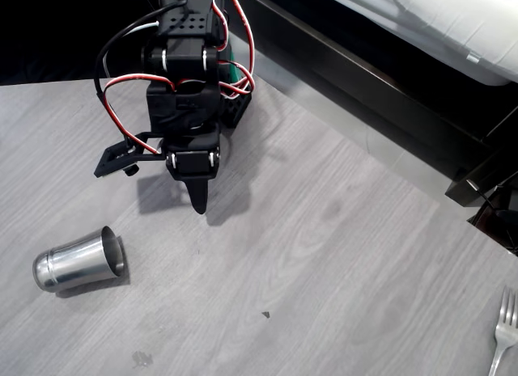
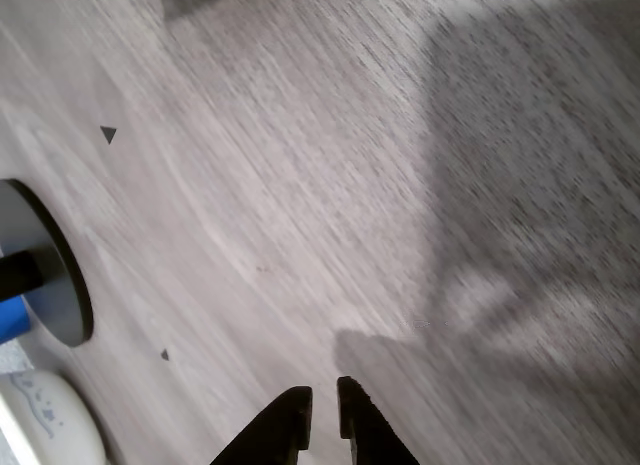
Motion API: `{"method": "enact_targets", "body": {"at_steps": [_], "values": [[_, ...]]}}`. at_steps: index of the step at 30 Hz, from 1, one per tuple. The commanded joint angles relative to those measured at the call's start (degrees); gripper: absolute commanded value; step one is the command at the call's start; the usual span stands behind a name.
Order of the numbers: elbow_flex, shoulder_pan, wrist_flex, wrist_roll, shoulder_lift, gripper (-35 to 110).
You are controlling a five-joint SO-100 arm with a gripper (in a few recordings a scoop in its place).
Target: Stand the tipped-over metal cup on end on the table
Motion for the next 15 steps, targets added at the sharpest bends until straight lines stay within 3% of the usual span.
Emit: {"method": "enact_targets", "body": {"at_steps": [1,15], "values": [[-0.18,0.18,0.09,-0.09,1.58,0],[-0.18,-0.44,0.09,-0.09,1.58,0]]}}
